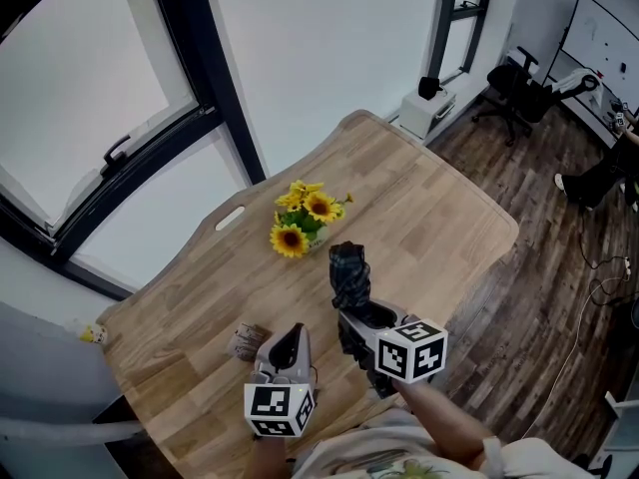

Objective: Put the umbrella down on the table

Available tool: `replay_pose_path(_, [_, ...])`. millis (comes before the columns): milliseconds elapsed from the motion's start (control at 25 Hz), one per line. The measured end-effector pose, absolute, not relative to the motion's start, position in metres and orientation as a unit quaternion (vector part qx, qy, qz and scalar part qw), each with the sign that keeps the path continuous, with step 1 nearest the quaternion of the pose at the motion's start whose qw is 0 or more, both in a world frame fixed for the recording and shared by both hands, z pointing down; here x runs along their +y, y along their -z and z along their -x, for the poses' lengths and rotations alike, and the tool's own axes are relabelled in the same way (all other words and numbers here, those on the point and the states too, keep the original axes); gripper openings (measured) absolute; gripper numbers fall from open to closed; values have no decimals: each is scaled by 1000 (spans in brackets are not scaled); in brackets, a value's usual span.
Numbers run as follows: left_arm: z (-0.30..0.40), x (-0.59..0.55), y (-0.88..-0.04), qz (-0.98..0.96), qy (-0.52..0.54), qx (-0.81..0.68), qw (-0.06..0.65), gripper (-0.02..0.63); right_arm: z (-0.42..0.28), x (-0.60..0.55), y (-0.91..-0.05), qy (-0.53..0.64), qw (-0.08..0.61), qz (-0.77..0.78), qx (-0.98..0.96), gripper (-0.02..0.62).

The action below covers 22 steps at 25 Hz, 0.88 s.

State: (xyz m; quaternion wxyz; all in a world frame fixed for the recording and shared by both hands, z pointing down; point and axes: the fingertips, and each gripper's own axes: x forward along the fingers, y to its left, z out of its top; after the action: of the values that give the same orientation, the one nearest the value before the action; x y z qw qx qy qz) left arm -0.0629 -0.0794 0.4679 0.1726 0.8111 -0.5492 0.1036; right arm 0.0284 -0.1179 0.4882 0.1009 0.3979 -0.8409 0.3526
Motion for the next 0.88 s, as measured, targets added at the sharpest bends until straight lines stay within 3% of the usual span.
replay_pose_path(880, [63, -83, -477, -810, -105, -547, 184, 2, -31, -121, -515, -375, 121, -400, -827, 183])
